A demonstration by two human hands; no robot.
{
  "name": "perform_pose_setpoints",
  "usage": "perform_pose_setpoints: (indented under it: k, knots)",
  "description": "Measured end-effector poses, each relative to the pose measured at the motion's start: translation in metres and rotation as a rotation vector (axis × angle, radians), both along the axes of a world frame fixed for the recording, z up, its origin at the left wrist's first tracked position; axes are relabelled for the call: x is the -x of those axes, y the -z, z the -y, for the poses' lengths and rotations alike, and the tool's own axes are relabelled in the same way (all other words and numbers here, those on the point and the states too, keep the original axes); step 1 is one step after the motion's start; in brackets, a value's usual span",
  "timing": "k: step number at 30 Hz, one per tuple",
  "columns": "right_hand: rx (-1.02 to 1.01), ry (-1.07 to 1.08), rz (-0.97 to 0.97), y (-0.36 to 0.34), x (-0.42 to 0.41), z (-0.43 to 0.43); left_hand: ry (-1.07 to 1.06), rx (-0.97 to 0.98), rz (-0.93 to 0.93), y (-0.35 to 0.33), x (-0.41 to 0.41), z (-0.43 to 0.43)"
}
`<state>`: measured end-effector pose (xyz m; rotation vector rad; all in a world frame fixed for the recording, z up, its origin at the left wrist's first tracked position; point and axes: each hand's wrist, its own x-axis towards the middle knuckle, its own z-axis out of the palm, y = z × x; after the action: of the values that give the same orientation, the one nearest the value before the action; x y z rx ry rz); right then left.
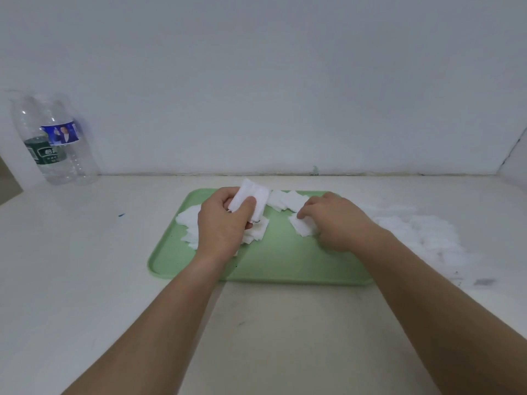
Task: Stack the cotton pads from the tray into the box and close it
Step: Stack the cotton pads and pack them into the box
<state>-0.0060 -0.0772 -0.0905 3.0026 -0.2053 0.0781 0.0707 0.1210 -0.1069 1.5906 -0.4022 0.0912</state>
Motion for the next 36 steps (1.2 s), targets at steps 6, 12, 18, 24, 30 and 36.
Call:
perform_pose_setpoints:
  k: [6, 12, 18, 24, 30, 36]
  knots:
    - [0.168, -0.062, -0.008, 0.004, -0.014, -0.005, -0.007, -0.006, 0.004, -0.002, 0.001, 0.001]
    - [-0.042, -0.054, 0.186, 0.016, -0.015, -0.005, 0.022, 0.012, -0.015, -0.003, 0.004, 0.000]
    - [-0.901, 0.081, 0.581, 0.007, 0.007, -0.023, 0.057, 0.016, -0.051, -0.004, 0.005, 0.001]
    - [-1.727, 0.171, 0.457, 0.008, 0.021, -0.030, 0.107, 0.021, -0.117, -0.005, 0.007, 0.002]
    - [-1.939, 0.129, 0.433, 0.013, 0.023, -0.023, 0.137, 0.014, -0.122, -0.002, 0.009, 0.006]
    - [-2.045, 0.000, 0.447, 0.010, 0.025, -0.022, 0.228, -0.010, -0.143, -0.001, 0.013, 0.009]
